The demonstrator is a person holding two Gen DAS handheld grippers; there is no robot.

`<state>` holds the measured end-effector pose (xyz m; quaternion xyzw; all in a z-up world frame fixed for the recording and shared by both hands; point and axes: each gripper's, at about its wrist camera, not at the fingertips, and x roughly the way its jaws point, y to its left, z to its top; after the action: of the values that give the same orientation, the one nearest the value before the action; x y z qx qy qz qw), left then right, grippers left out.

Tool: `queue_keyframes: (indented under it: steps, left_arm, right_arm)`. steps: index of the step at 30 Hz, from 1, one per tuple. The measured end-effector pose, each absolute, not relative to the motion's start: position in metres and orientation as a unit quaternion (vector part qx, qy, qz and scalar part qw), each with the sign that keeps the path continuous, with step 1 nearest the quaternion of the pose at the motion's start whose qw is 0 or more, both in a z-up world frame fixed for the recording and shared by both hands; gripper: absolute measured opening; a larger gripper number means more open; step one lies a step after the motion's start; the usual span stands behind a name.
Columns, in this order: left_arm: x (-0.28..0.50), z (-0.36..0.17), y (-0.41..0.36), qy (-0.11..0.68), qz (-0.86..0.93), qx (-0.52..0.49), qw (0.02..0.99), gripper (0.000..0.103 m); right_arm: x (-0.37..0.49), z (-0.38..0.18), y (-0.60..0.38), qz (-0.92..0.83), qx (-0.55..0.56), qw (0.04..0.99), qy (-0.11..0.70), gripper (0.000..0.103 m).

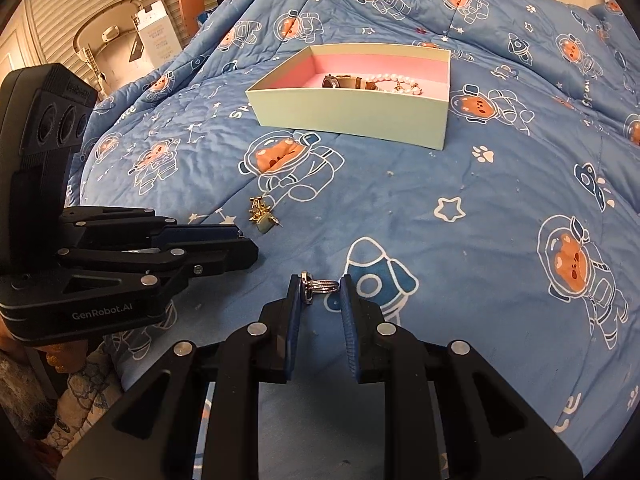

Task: Organize jewelry
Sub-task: 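Grasp the small silver ring with the left gripper while the right gripper grasps a silver earring, then carry the silver ring and earring into the pink box and open both grippers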

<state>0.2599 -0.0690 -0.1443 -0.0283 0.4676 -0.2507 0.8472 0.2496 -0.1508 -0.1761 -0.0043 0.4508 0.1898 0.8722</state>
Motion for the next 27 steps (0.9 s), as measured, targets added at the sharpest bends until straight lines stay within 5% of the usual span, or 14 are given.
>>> queue_keyframes:
  steps: [27]
  left_arm:
    - [0.289,-0.090,-0.040,0.395,-0.242,-0.024,0.886,0.019]
  right_arm:
    - [0.303,-0.118,-0.140,0.220,0.006,0.896,0.385,0.020]
